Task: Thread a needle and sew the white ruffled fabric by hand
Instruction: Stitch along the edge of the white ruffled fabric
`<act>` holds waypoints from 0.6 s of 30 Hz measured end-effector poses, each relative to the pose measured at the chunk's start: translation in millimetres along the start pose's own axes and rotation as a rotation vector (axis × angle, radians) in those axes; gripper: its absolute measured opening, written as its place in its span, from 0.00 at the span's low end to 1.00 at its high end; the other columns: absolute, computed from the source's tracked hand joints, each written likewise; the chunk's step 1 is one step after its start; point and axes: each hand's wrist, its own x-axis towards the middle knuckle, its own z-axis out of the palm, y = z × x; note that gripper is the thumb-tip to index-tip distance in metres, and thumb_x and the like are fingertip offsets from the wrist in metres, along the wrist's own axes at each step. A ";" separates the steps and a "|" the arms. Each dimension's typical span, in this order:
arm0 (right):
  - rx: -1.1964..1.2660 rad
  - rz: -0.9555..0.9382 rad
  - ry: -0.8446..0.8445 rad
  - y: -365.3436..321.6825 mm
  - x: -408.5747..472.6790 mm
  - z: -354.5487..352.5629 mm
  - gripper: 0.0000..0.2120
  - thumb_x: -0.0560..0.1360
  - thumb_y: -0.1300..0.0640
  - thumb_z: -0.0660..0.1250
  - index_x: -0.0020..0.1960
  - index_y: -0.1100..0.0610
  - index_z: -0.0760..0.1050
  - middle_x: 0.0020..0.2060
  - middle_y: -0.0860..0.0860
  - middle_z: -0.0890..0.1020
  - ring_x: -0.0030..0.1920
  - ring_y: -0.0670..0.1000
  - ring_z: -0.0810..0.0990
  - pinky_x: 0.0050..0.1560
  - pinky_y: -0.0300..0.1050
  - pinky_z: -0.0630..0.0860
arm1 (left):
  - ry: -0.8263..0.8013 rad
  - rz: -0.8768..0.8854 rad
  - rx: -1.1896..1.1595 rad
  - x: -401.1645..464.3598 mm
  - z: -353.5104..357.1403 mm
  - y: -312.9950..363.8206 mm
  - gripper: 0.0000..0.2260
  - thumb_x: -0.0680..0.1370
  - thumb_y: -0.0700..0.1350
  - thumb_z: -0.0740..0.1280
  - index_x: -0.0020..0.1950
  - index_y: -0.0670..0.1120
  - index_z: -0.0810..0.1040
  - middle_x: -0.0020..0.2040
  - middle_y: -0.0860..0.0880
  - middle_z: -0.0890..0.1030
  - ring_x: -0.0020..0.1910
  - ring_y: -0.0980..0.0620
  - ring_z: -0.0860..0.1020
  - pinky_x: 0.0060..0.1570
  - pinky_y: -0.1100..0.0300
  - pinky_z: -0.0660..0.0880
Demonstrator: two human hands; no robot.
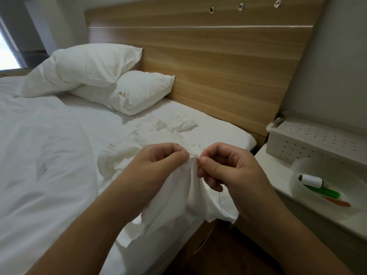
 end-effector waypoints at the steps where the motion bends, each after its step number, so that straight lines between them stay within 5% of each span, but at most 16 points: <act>1: -0.014 0.006 -0.013 -0.2 0.5 -1.6 0.05 0.79 0.66 0.68 0.45 0.61 0.81 0.36 0.58 0.83 0.32 0.52 0.75 0.32 0.40 0.74 | 0.019 -0.006 -0.002 -0.1 -1.0 0.8 0.11 0.83 0.46 0.68 0.45 0.43 0.85 0.47 0.38 0.83 0.44 0.51 0.81 0.51 0.51 0.77; 8: -0.064 -0.014 0.026 1.2 -0.9 -0.5 0.06 0.78 0.68 0.69 0.43 0.62 0.82 0.33 0.58 0.83 0.31 0.50 0.77 0.33 0.39 0.75 | -0.011 -0.012 -0.011 -0.4 0.3 1.7 0.11 0.83 0.45 0.68 0.44 0.45 0.86 0.43 0.46 0.84 0.43 0.53 0.81 0.50 0.55 0.78; 16: -0.073 -0.049 0.068 2.4 -6.8 9.4 0.05 0.78 0.66 0.71 0.43 0.60 0.83 0.33 0.56 0.83 0.33 0.48 0.80 0.35 0.35 0.76 | -0.084 0.037 0.095 1.8 0.5 -1.7 0.10 0.79 0.51 0.70 0.46 0.48 0.87 0.45 0.43 0.86 0.47 0.50 0.83 0.54 0.42 0.80; 18: -0.097 -0.059 0.066 1.6 -6.2 9.2 0.05 0.78 0.65 0.71 0.43 0.59 0.83 0.33 0.55 0.84 0.33 0.47 0.81 0.35 0.35 0.76 | -0.069 0.042 0.100 1.8 -0.1 -1.9 0.09 0.81 0.51 0.70 0.45 0.49 0.87 0.44 0.46 0.86 0.46 0.52 0.83 0.52 0.46 0.80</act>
